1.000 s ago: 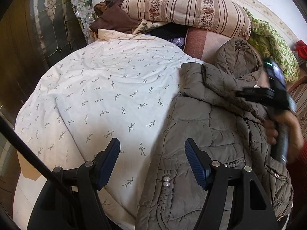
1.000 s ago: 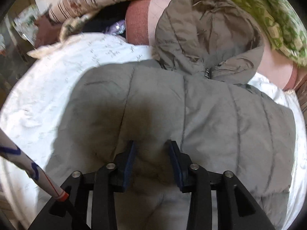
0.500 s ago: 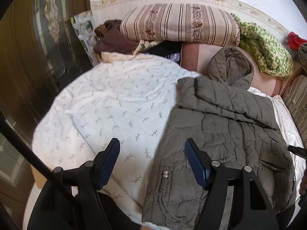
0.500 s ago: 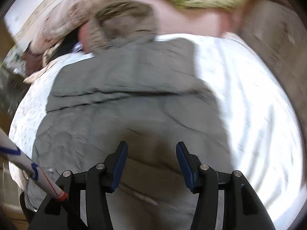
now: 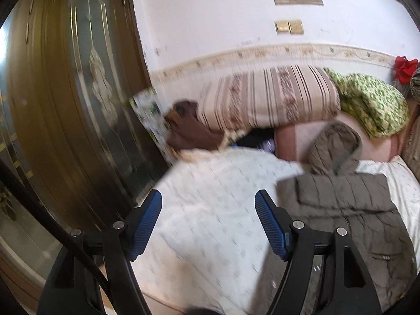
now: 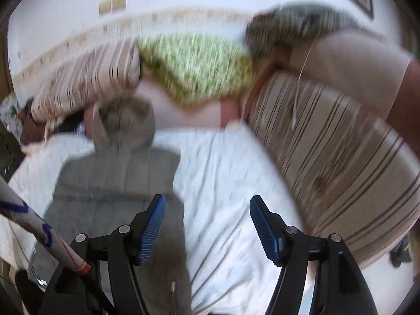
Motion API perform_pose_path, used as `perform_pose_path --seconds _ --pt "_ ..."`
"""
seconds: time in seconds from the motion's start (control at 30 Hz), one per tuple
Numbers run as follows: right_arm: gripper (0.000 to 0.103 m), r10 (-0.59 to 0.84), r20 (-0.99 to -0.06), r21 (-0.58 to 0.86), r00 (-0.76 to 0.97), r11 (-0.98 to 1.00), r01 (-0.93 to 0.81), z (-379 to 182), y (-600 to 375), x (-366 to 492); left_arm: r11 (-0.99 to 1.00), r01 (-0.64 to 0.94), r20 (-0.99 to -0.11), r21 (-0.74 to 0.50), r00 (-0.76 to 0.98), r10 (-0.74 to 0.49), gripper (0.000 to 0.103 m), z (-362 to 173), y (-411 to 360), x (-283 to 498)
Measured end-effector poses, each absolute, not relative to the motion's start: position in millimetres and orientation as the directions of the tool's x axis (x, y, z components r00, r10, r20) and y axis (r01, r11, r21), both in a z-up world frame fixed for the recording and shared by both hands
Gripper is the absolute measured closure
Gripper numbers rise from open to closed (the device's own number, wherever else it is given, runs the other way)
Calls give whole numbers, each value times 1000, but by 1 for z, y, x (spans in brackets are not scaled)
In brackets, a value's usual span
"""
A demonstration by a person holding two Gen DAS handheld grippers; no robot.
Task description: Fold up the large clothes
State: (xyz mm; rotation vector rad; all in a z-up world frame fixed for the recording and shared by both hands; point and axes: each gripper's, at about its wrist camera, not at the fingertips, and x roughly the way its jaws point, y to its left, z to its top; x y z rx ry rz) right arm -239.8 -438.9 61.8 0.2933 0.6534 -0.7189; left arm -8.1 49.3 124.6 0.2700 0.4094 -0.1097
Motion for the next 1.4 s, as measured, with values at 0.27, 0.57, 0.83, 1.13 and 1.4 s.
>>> perform_pose_path --seconds 0.27,0.57,0.83,1.13,1.4 --pt "18 -577 -486 81 656 718 692 178 -452 -204 938 116 -220 326 974 -43 17 165 8 12" --pt "17 -395 -626 159 672 779 607 120 -437 -89 935 277 -449 220 880 -155 17 78 -48 86" --pt "17 -236 -752 174 615 829 531 14 -424 47 942 307 -596 131 784 -173 17 -35 -84 148" --pt "17 -210 -787 183 581 819 544 -52 -427 216 957 272 -674 104 726 -133 17 -115 -83 193" --pt "17 -193 -761 315 620 726 612 -65 -457 318 964 242 -750 112 656 -78 17 -161 -62 228"
